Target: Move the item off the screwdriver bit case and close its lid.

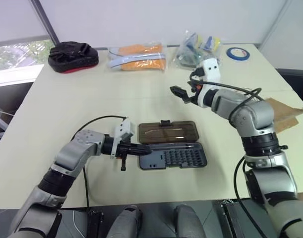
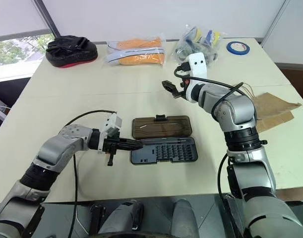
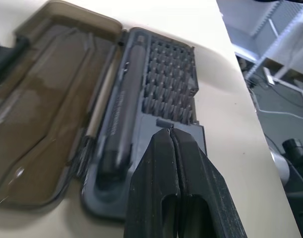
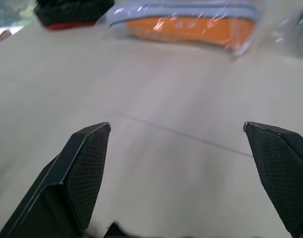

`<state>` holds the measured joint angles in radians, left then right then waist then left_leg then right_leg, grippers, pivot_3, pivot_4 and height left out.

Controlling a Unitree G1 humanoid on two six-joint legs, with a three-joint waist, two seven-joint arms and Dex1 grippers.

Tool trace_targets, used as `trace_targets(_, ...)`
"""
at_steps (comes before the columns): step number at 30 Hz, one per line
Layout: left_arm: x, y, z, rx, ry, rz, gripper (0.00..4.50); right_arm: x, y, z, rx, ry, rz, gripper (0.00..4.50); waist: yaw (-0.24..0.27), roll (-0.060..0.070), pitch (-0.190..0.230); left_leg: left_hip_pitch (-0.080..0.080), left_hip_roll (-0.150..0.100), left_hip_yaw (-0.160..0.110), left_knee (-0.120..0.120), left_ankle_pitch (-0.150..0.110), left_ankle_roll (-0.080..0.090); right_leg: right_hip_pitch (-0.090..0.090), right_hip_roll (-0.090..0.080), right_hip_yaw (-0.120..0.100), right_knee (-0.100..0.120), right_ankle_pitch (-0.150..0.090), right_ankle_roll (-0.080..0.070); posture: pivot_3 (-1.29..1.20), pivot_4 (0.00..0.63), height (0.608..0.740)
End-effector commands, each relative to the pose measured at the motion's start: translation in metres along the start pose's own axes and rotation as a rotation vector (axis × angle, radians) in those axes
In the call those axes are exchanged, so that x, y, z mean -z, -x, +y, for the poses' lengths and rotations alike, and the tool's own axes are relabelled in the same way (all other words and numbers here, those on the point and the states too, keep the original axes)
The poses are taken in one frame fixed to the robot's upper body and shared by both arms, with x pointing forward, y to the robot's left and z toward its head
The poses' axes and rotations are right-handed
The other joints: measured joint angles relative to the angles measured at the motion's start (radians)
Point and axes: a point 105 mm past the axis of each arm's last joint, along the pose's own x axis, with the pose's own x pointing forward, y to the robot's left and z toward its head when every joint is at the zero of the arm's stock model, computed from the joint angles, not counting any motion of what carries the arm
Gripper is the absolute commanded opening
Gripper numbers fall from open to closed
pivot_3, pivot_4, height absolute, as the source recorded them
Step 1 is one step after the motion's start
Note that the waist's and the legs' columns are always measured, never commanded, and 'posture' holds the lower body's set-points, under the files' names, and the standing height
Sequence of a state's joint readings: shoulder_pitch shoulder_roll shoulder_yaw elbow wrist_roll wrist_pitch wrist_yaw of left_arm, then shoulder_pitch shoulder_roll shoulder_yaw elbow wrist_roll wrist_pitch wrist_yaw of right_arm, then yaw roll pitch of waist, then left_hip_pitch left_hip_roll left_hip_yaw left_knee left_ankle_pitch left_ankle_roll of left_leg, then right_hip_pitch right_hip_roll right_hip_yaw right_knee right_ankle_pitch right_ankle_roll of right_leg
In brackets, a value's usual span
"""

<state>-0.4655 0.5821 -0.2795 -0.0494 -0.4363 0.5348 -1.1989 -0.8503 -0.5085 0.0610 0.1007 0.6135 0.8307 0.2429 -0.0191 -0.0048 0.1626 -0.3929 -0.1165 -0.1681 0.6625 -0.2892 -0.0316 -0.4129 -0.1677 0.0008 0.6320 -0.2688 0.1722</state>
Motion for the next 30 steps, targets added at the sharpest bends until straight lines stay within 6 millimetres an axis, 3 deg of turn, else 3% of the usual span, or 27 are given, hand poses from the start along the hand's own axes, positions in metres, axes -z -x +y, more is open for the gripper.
trace_targets(1,0.007,-0.005,-0.002,0.026,-0.025,0.03,0.0,-0.005,0.007,0.008,-0.068,0.05,0.0,4.47,0.0,0.0,0.0,0.0,0.0,0.0,0.0,0.0,0.0,0.0,0.0,0.0,0.0,0.0,0.0,0.0,0.15,0.74)
trace_targets(4,0.02,-0.008,-0.001,0.03,-0.038,0.078,0.0,-0.003,0.014,0.007,-0.117,0.08,0.034,4.47,0.001,0.0,0.0,0.0,0.0,0.0,0.0,0.0,0.0,0.0,0.0,0.0,0.0,0.0,0.0,0.0,0.15,0.74)
trace_targets(7,0.026,-0.009,0.002,0.021,-0.043,0.098,0.0,0.003,0.014,-0.002,-0.119,0.248,0.095,4.47,0.003,0.0,0.0,0.0,0.0,0.0,0.0,0.0,0.0,0.0,0.0,0.0,0.0,0.0,0.0,0.0,0.15,0.74)
trace_targets(15,0.031,-0.011,0.008,0.009,-0.054,0.104,0.0,0.025,0.015,-0.023,-0.263,0.519,0.305,4.47,0.0,0.0,0.0,0.001,-0.003,0.001,0.001,0.0,0.0,0.001,0.0,0.0,0.0,0.0,0.0,0.0,0.15,0.74)
trace_targets(23,0.031,-0.013,0.009,0.001,-0.058,0.098,0.0,0.049,0.01,-0.016,-0.43,0.565,0.402,4.47,0.0,0.0,0.0,0.001,-0.002,0.0,0.001,0.0,0.0,0.001,0.0,0.0,0.0,0.0,0.0,0.0,0.15,0.74)
trace_targets(30,0.032,-0.013,0.007,-0.005,-0.057,0.094,0.0,0.06,-0.002,-0.012,-0.449,0.553,0.41,4.47,0.001,0.0,0.0,0.001,0.0,0.0,0.001,0.0,0.0,0.001,0.0,0.0,0.0,0.0,0.0,0.0,0.15,0.74)
